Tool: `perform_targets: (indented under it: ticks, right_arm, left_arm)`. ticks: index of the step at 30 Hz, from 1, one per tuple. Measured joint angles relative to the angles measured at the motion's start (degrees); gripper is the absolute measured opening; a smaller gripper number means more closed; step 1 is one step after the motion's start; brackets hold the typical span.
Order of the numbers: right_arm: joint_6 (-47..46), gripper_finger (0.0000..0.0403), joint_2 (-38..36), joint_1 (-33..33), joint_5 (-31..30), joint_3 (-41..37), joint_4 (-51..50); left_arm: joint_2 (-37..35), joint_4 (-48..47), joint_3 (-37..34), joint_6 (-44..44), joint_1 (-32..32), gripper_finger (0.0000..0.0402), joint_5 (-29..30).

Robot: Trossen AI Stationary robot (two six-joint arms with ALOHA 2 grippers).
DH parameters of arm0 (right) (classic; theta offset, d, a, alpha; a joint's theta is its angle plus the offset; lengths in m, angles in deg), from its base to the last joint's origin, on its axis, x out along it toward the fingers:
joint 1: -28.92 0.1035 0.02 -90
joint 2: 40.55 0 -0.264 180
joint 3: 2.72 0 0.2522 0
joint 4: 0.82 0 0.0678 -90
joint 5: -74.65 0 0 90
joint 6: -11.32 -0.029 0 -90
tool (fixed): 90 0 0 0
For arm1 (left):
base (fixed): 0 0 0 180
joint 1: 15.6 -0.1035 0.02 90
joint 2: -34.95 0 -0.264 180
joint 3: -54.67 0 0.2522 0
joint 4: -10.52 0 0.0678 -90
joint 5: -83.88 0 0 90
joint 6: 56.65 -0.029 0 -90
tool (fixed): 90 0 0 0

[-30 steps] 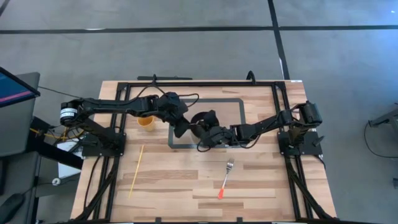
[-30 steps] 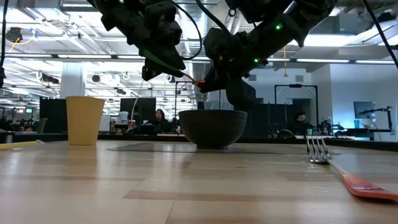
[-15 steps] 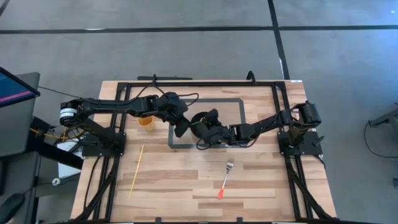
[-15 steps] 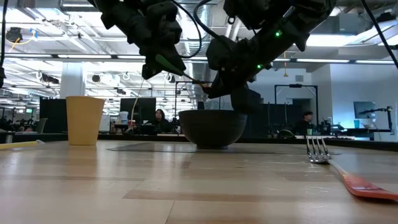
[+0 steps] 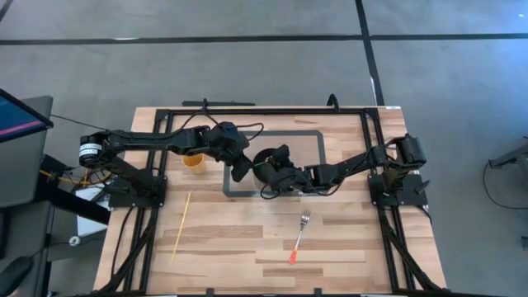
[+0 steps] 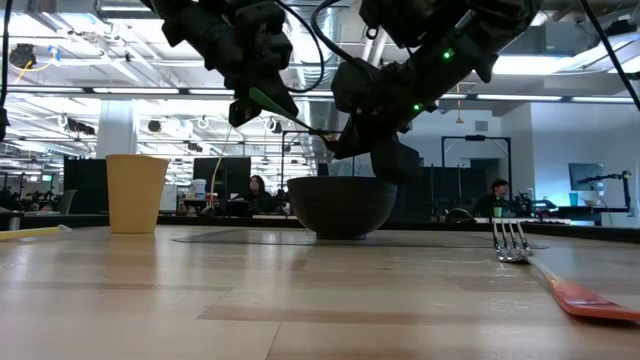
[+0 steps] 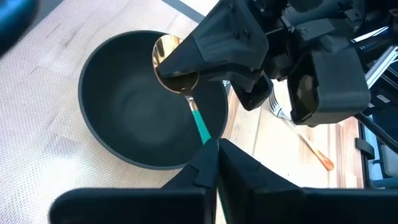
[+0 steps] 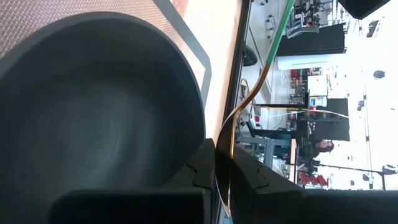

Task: Pick & Place Utensil
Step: Put the gold spoon into the black bowl

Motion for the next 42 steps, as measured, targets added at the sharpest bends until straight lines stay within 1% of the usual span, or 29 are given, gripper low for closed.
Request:
perform_targets:
  ticks: [3, 5, 16, 21, 26, 32, 42]
  right_arm:
    - [0.0, 0.001, 0.0, 0.0, -0.01, 0.0, 0.02]
    - [0.0, 0.0013, 0.0, 0.0, -0.03, 0.0, 0.05]
    - [-0.05, 0.0011, 0.0, -0.15, -0.16, 0.0, 0.07]
    - [-0.48, 0.0017, 0.0, -0.11, -0.09, 0.0, 0.09]
    - [-0.5, 0.0014, 0.0, -0.15, -0.25, 0.0, 0.07]
    - [-0.63, 0.0013, -0.19, 0.33, -1.26, 0.28, 0.99]
    - [-1.14, 0.0013, -0.13, -0.43, -0.26, 0.22, 0.27]
  left_arm:
    - [0.0, 0.02, 0.0, 0.0, 0.0, 0.0007, 0.0]
    - [0.0, -0.01, 0.0, 0.0, 0.0, 0.0016, -0.01]
    - [0.0, 0.43, 0.0, 0.0, 0.33, 0.0123, -0.38]
    - [0.0, 0.3, 0.0, 0.02, 2.01, 0.0153, 0.91]
    - [0.0, 0.11, 0.0, 0.02, 2.39, 0.0158, 3.93]
    - [0.23, -1.58, -0.26, 0.05, 1.31, 0.0158, 8.52]
    - [0.2, -1.77, -0.2, -0.24, 2.35, 0.0158, 8.73]
